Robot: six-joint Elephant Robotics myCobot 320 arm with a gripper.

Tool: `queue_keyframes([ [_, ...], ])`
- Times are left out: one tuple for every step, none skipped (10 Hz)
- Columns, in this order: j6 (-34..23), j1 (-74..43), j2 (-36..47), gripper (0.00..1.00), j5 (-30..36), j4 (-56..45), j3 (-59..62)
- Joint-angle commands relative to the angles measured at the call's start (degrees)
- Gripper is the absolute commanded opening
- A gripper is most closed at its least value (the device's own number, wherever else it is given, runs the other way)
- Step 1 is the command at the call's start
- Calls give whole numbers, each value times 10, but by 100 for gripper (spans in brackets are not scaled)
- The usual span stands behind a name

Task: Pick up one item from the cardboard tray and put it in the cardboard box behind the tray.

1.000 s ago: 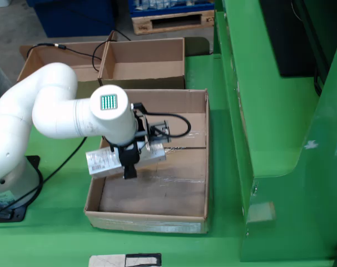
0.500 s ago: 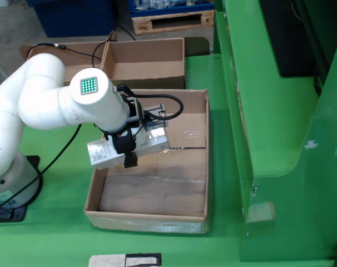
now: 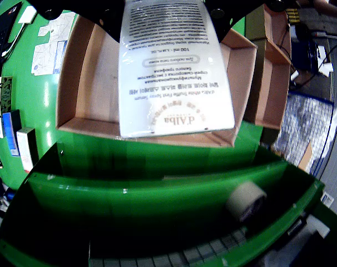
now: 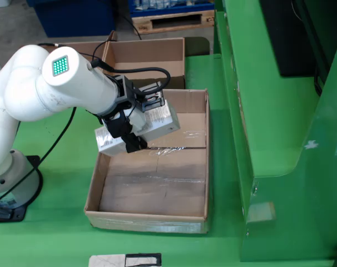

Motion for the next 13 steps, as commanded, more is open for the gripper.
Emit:
queue_keyframes([
  [16, 5, 49, 0, 3, 34, 14],
  [30, 3, 73, 0, 5, 64, 14],
  [30, 3, 73, 0, 5, 64, 14],
  [30, 0, 99, 0, 5, 72, 14],
  [30, 0, 99, 0, 5, 72, 14],
  [27, 2, 107, 0, 6, 61, 14],
  [27, 2, 107, 0, 6, 61, 14],
  [-5, 30, 131, 0, -6, 11, 14],
  [-22, 50, 134, 0, -17, 1, 14],
  [-22, 50, 134, 0, -17, 1, 14],
  [-51, 92, 133, 0, -42, 1, 14],
  [-51, 92, 133, 0, -42, 1, 14],
  [-67, 113, 131, 0, -55, 9, 14],
])
